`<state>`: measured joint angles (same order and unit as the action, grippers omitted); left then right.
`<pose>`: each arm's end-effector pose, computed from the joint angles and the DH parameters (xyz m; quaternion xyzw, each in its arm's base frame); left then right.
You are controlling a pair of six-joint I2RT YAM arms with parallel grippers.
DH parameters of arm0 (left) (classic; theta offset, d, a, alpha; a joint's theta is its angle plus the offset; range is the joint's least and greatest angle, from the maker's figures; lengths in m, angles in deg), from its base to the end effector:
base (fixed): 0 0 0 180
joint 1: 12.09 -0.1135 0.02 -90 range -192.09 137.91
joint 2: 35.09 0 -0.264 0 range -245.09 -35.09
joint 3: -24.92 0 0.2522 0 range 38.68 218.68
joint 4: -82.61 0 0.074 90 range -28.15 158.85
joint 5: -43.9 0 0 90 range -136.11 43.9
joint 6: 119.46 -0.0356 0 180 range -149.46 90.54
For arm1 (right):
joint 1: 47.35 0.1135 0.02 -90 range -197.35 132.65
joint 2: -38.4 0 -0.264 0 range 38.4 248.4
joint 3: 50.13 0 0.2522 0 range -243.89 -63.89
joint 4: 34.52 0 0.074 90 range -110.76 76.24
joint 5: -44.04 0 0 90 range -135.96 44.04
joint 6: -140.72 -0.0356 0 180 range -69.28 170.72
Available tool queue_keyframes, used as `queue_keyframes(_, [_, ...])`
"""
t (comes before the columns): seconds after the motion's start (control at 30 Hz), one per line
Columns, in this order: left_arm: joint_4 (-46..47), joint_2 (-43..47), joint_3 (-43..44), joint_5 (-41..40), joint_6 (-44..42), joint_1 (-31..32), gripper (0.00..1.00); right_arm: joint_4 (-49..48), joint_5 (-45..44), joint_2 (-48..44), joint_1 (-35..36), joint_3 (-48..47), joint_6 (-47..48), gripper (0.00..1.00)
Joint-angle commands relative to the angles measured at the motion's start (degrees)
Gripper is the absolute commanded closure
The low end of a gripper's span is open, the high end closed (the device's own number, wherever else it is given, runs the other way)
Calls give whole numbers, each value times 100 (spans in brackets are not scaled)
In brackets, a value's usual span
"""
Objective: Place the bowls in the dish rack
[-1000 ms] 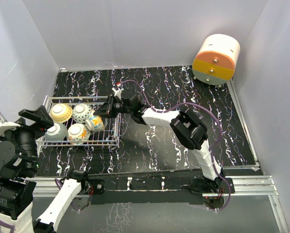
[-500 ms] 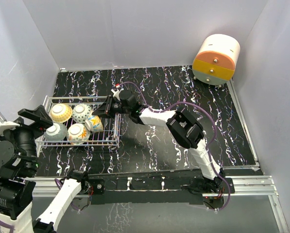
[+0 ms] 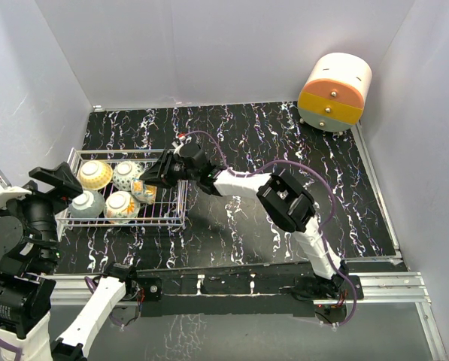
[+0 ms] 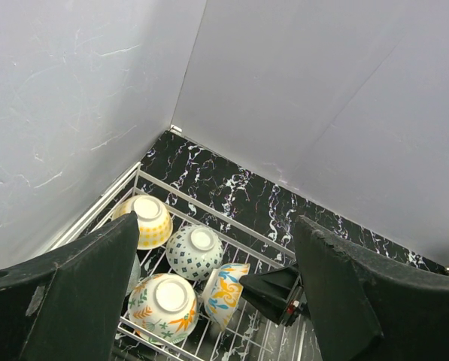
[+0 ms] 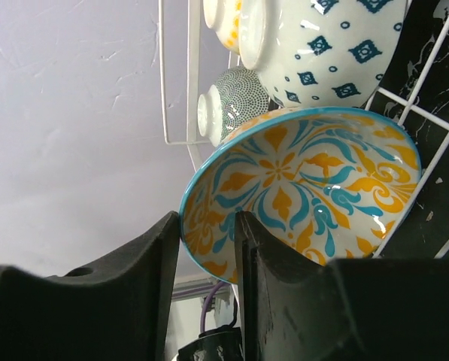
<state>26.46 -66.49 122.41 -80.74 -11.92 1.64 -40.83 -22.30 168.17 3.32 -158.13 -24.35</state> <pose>0.0035 0.0200 0.4994 -0.2482 0.6061 -0.0126 0.7555 0.3222 0.4158 0.1945 0.0433 0.7875 0.6019 0.1251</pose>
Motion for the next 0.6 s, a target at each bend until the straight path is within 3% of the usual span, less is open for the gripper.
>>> queue_keyframes(0.0, [38, -94, 153, -64, -93, 33, 18, 1323, -734, -227, -84, 122, 330, 64])
queue_keyframes(0.57, [35, -76, 76, -13, -15, 30, 18, 2604, -1778, -840, -84, 178, 1067, 74])
